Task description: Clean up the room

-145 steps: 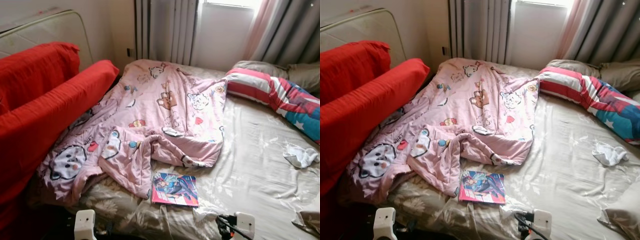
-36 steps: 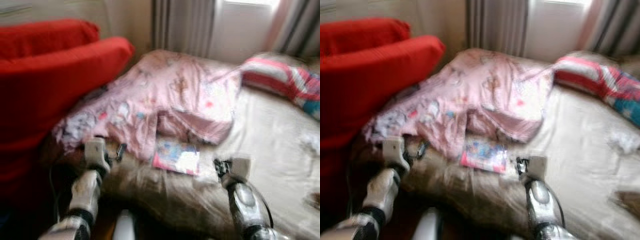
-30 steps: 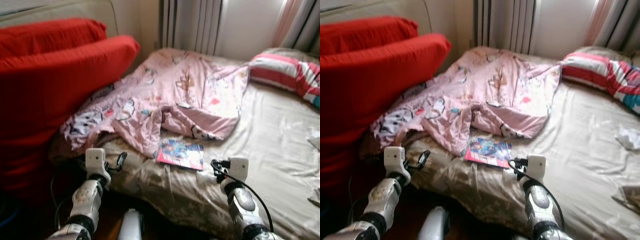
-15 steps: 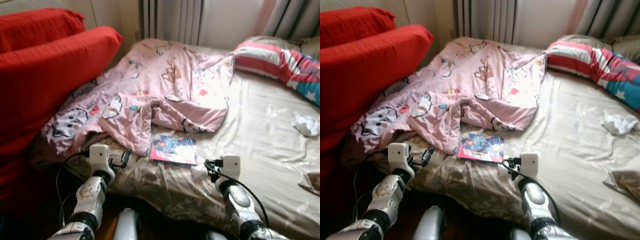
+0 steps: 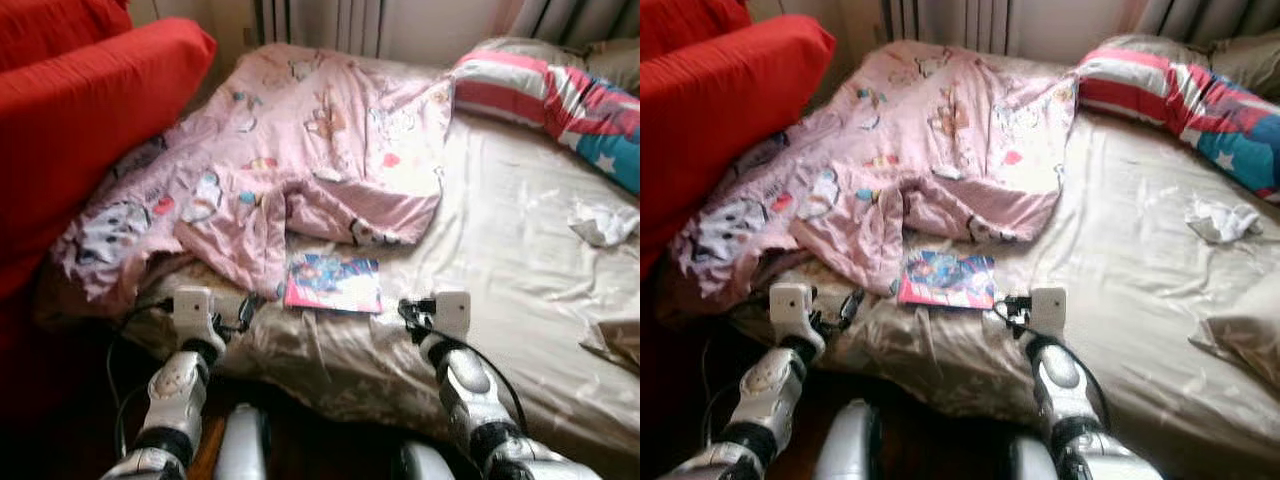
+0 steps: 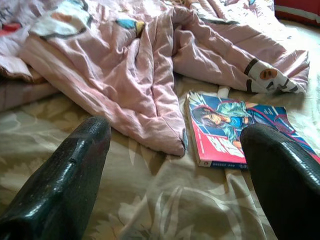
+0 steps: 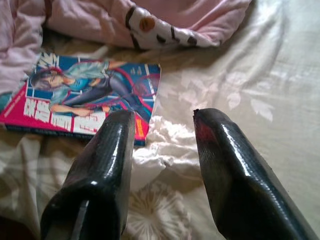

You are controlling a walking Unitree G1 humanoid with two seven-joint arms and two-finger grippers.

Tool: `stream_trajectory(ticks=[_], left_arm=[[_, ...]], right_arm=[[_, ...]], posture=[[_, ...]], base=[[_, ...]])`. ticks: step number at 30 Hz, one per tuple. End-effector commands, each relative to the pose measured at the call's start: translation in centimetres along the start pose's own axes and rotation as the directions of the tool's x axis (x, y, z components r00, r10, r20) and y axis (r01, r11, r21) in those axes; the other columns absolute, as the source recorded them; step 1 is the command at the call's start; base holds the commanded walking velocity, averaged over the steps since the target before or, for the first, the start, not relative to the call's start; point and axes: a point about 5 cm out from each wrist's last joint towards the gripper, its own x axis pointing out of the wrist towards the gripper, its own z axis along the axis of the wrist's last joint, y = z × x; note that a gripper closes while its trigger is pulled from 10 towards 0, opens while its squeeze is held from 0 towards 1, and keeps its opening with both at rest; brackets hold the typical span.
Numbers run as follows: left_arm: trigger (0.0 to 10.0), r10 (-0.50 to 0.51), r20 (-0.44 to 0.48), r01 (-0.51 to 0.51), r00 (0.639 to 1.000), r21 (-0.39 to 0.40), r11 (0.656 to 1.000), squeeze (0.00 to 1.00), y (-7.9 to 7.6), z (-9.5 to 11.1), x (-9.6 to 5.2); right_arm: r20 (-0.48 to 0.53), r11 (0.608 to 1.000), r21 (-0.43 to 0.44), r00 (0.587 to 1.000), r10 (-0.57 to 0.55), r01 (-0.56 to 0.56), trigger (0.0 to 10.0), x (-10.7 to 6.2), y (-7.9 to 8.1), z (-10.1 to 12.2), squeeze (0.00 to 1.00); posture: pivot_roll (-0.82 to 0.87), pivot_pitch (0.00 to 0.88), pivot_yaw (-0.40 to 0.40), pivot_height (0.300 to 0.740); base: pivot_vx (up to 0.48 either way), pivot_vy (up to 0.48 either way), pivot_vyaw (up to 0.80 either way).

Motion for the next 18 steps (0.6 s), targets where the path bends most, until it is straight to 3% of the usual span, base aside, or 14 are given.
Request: stream_trajectory(ticks=[1, 5, 10, 18], left_arm=[[10.0, -0.011, 0.003, 0.011, 1.000, -0.012, 1.000, 0.00, -0.4, -0.3, -0.3], [10.0, -0.011, 0.003, 0.011, 1.000, -0.010, 1.000, 0.00, -0.5, -0.7, -0.9], [10.0, 0.000, 0.014, 0.000, 1.000, -0.009, 1.000, 0.00, -0.5, -0.9, -1.7], [10.0, -0.002, 0.028, 0.002, 1.000, -0.010, 1.000, 0.00, -0.9, -0.2, -1.7]], right_arm=[[0.013, 1.000, -0.007, 1.000, 0.005, -0.005, 10.0, -0.3, -0.1, -0.2, 0.00], [0.017, 1.000, -0.015, 1.000, 0.025, -0.025, 10.0, -0.5, 0.2, -0.6, 0.00], [0.022, 1.000, -0.008, 0.999, 0.026, -0.025, 10.0, -0.7, 0.2, -0.7, 0.00], [0.024, 0.998, -0.036, 0.998, 0.053, -0.052, 10.0, -0.7, 0.7, -0.7, 0.00]], posture=[[0.09, 0.194, -0.056, 0.620], [0.09, 0.220, -0.065, 0.620], [0.10, 0.248, -0.069, 0.620], [0.09, 0.285, -0.078, 0.620]], base=[[0.000, 0.000, 0.00], [0.000, 0.000, 0.00], [0.261, 0.000, 0.00], [0.283, 0.000, 0.00]])
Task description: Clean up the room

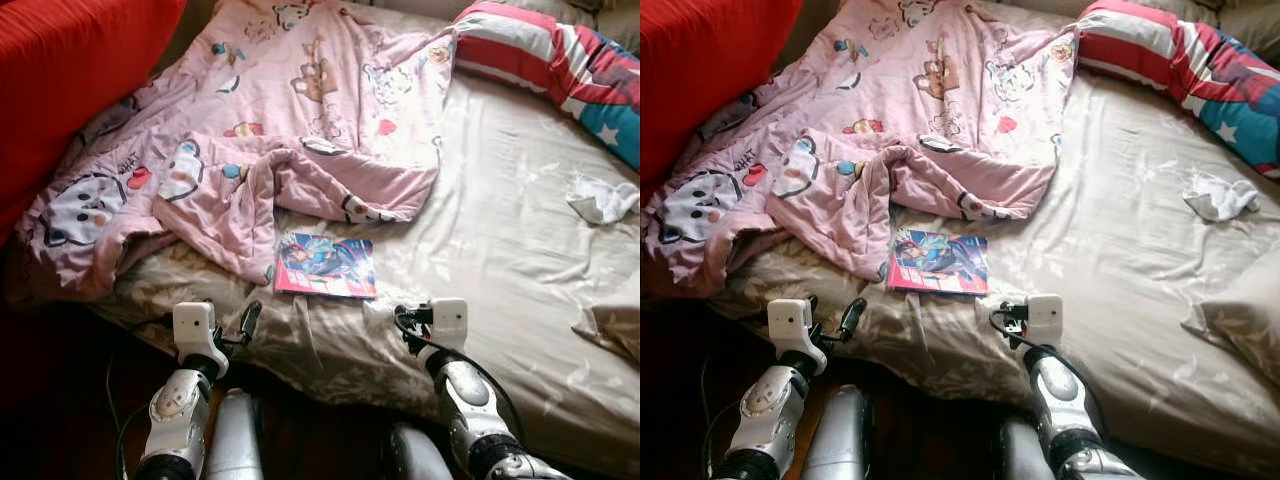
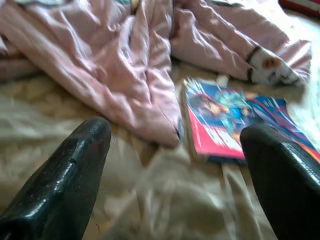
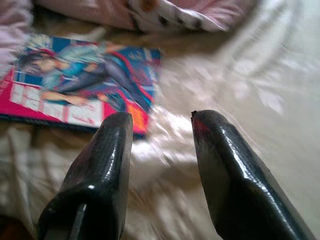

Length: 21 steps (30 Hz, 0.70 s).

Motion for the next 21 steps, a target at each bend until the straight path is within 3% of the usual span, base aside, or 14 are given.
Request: stream_trajectory(ticks=[1, 3, 7, 10, 21], left_arm=[[10.0, 0.000, -0.031, 0.000, 1.000, -0.006, 1.000, 0.00, -0.30, -0.64, -0.42], [10.0, -0.001, -0.030, 0.000, 1.000, -0.005, 1.000, 0.00, -0.33, -0.57, -0.46], [10.0, -0.001, -0.037, 0.001, 0.999, -0.006, 1.000, 0.00, -0.27, -0.63, -0.69], [10.0, -0.001, -0.042, 0.001, 0.999, -0.007, 1.000, 0.00, -0.27, -0.69, -0.83], [10.0, -0.033, -0.032, 0.033, 0.999, -0.021, 0.999, 0.00, -1.00, -0.20, -0.85]], right_arm=[[-0.022, 1.000, -0.012, 1.000, -0.001, 0.000, 10.0, -0.50, -0.25, -0.74, 0.00], [-0.017, 0.999, -0.045, 1.000, 0.013, -0.014, 10.0, -0.59, -0.18, -0.74, 0.00], [-0.017, 0.999, -0.028, 1.000, 0.016, -0.017, 10.0, -0.85, -0.11, -1.07, 0.00], [-0.025, 1.000, -0.017, 1.000, 0.005, -0.005, 10.0, -0.97, -0.22, -1.27, 0.00], [-0.063, 0.999, -0.010, 0.997, 0.035, -0.036, 10.0, -0.64, -0.01, -1.26, 0.00]], posture=[[0.09, 0.285, -0.078, 0.620], [0.09, 0.297, -0.079, 0.620], [0.09, 0.309, -0.080, 0.620], [0.09, 0.313, -0.079, 0.620], [0.09, 0.340, -0.077, 0.620]], base=[[0.285, 0.000, 0.00], [0.287, 0.000, 0.58], [0.287, 0.000, 0.57], [0.285, 0.000, 0.00], [0.000, 0.000, 0.00]])
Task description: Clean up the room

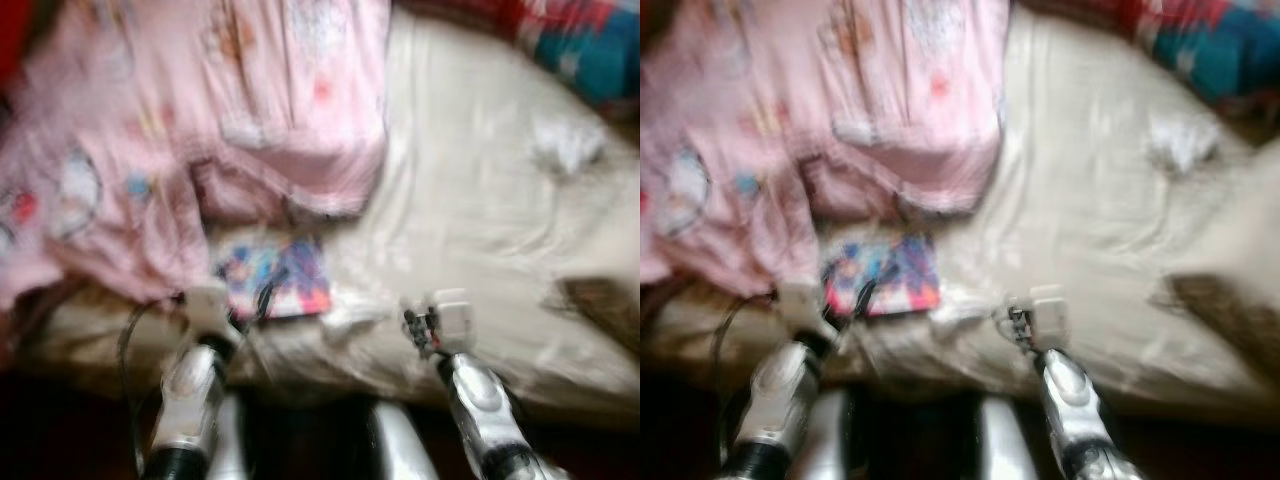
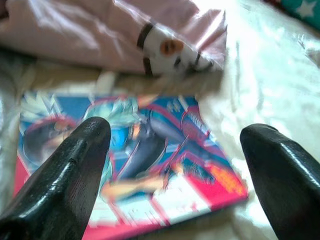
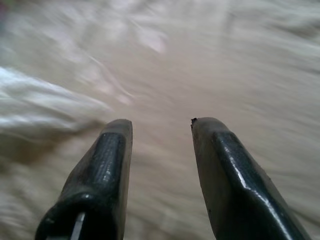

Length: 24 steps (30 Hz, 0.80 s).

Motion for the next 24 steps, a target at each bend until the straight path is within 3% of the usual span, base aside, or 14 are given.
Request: stream_trajectory(ticks=[1, 3, 10, 13, 24], left_arm=[[10.0, 0.033, -0.049, -0.034, 0.998, -0.018, 0.999, 0.00, 0.6, -1.2, -1.1], [10.0, 0.030, -0.043, -0.031, 0.999, -0.016, 0.999, 0.00, 0.6, -1.0, -1.1], [10.0, 0.038, -0.027, -0.039, 0.999, -0.017, 0.999, 0.00, 0.6, -0.6, -1.3], [10.0, 0.047, -0.018, -0.047, 0.999, -0.016, 0.999, 0.00, 0.7, -0.1, -1.3], [10.0, 0.049, 0.012, -0.049, 0.999, -0.011, 0.999, 0.00, 0.7, 1.0, -1.6]], right_arm=[[-0.018, 0.999, 0.011, 0.999, 0.032, -0.032, 10.0, 0.2, 0.8, -0.2, 0.11], [-0.018, 0.999, 0.018, 0.999, 0.046, -0.045, 10.0, 0.5, 0.9, 0.2, 1.00], [-0.008, 0.994, 0.015, 0.994, 0.110, -0.110, 10.0, 1.5, 1.5, 1.7, 1.00], [-0.034, 0.988, -0.026, 0.988, 0.150, -0.151, 10.0, 2.0, 1.9, 2.3, 1.00], [-0.055, 0.984, -0.040, 0.984, 0.170, -0.172, 10.0, 3.1, 2.2, 4.0, 1.00]], posture=[[0.10, 0.342, -0.077, 0.620], [0.10, 0.345, -0.078, 0.620], [0.13, 0.360, -0.074, 0.620], [0.14, 0.374, -0.071, 0.620], [0.17, 0.409, -0.060, 0.620]], base=[[0.000, 0.000, 0.00], [0.000, 0.000, 0.00], [0.000, 0.000, 0.00], [0.000, 0.000, 0.00], [0.000, 0.000, 0.00]])
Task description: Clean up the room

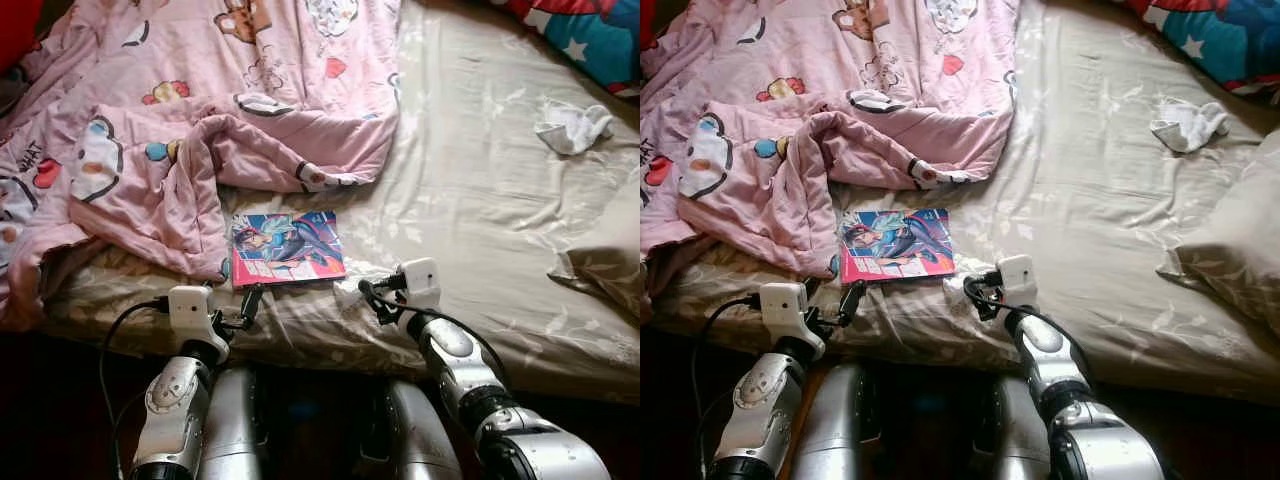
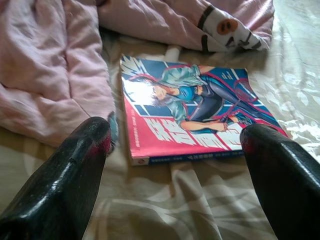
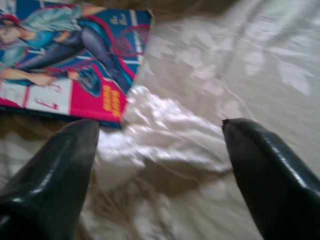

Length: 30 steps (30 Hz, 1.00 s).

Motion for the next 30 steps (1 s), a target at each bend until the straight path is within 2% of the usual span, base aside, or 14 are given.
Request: stream_trajectory(ticks=[1, 7, 8, 9, 10, 14, 18, 26, 28, 30], left_arm=[[10.0, 0.007, -0.026, -0.007, 1.000, -0.017, 1.000, 0.00, 0.0, -0.4, -0.7], [10.0, -0.007, -0.006, 0.007, 1.000, -0.011, 1.000, 0.00, -0.4, 0.6, -1.1], [10.0, -0.009, -0.003, 0.009, 1.000, -0.010, 1.000, 0.00, -0.4, 0.8, -1.2], [10.0, -0.010, 0.002, 0.010, 1.000, -0.010, 1.000, 0.00, -0.5, 1.1, -1.4], [10.0, -0.011, 0.005, 0.011, 1.000, -0.010, 1.000, 0.00, -0.6, 1.4, -1.4], [10.0, -0.018, 0.013, 0.018, 1.000, -0.010, 1.000, 0.00, -0.9, 1.9, -1.5], [10.0, -0.035, 0.018, 0.035, 0.999, -0.004, 0.999, 0.00, -1.6, 2.5, -1.9], [10.0, -0.028, 0.025, 0.029, 0.999, -0.009, 1.000, 0.00, -2.0, 3.7, -2.7], [10.0, -0.026, 0.021, 0.026, 0.999, -0.010, 1.000, 0.00, -2.0, 3.9, -2.8], [10.0, -0.025, 0.017, 0.025, 1.000, -0.010, 1.000, 0.00, -2.1, 3.9, -3.1]], right_arm=[[-0.056, 1.000, 0.014, 0.998, 0.007, -0.006, 10.0, -0.3, 0.2, -1.3, 1.00], [-0.078, 0.999, -0.028, 0.997, -0.024, 0.022, 10.0, 0.2, 0.6, -0.8, 1.00], [-0.080, 0.999, -0.035, 0.996, -0.030, 0.028, 10.0, 0.2, 0.6, -0.8, 0.45], [-0.085, 0.999, -0.038, 0.996, -0.041, 0.038, 10.0, 0.2, 0.5, -0.8, 0.09], [-0.091, 0.998, -0.039, 0.994, -0.055, 0.051, 10.0, 0.2, 0.3, -0.8, 0.00], [-0.107, 0.995, -0.041, 0.990, -0.094, 0.090, 10.0, 0.2, -0.1, -0.7, 0.00], [-0.096, 0.995, -0.045, 0.992, -0.088, 0.084, 10.0, 0.4, -0.2, -0.2, 0.00], [-0.083, 0.996, -0.063, 0.994, -0.067, 0.062, 10.0, 0.7, -0.1, 0.6, 0.00], [-0.088, 0.995, -0.051, 0.993, -0.084, 0.080, 10.0, 0.8, -0.1, 0.6, 0.00], [-0.095, 0.995, 0.010, 0.991, -0.098, 0.100, 10.0, 0.9, -0.1, 0.6, 0.00]], posture=[[0.18, 0.423, -0.054, 0.620], [0.20, 0.453, -0.041, 0.620], [0.20, 0.463, -0.037, 0.620], [0.21, 0.473, -0.036, 0.620], [0.21, 0.478, -0.035, 0.620], [0.22, 0.495, -0.033, 0.620], [0.23, 0.521, -0.037, 0.620], [0.25, 0.559, -0.048, 0.620], [0.25, 0.563, -0.050, 0.620], [0.25, 0.568, -0.052, 0.620]], base=[[0.000, 0.000, 0.00], [0.000, 0.000, 0.00], [0.000, 0.000, 0.00], [0.000, 0.000, 0.00], [0.000, 0.000, 0.00], [0.000, 0.000, 0.00], [0.000, 0.000, 0.00], [0.000, 0.000, 0.00], [0.000, 0.000, 0.00], [0.000, 0.000, 0.00]])
